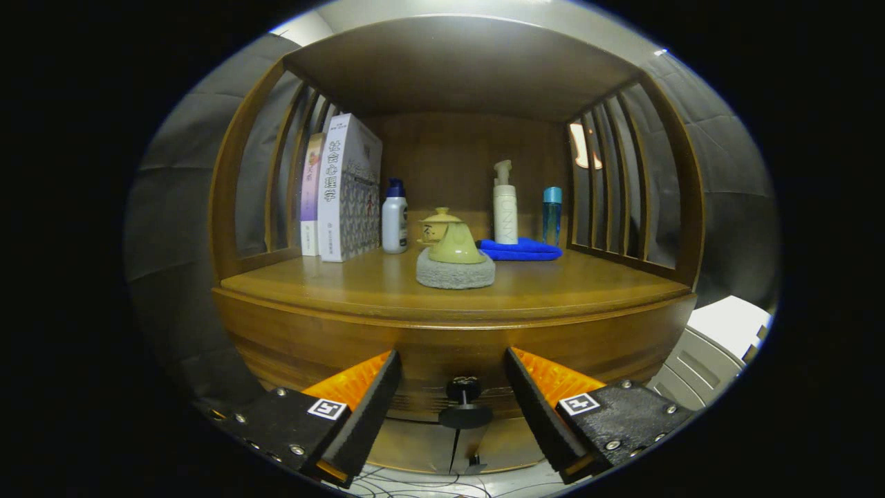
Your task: Pull open the drawer, take out the items inside it, and place them on the countertop above the cabinet.
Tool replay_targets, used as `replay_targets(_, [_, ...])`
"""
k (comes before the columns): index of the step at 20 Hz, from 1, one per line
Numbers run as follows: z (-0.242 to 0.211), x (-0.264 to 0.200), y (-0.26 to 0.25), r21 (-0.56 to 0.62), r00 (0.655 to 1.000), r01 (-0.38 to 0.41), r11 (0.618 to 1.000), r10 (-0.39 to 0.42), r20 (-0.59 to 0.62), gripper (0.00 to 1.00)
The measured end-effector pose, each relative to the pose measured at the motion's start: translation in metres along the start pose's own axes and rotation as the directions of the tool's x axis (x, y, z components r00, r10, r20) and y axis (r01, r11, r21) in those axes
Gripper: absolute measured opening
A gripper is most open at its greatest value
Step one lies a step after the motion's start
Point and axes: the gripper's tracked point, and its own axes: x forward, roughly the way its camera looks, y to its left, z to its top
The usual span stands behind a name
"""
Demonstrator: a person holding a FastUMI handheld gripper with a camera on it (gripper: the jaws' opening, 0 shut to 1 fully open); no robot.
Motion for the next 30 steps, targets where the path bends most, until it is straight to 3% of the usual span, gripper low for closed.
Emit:
replay_targets(9, [0.111, -0.128, -0.013, 0.033, 0.993, -0.059, 0.998, 0.056, 0.100, 0.96])
replay_targets(14, [0.168, -0.205, -0.002, 0.107, 0.965, -0.095, 0.990, 0.066, 0.255, 0.95])
replay_targets(16, [0.173, -0.227, -0.010, 0.088, 0.966, -0.049, 0.995, 0.025, 0.258, 0.95])
replay_targets(23, [0.179, -0.245, 0.019, 0.064, 0.966, -0.056, 0.996, 0.038, 0.256, 0.95])
replay_targets(30, [0.187, -0.256, 0.002, 0.065, 0.960, -0.021, 0.998, 0.002, 0.280, 0.95])
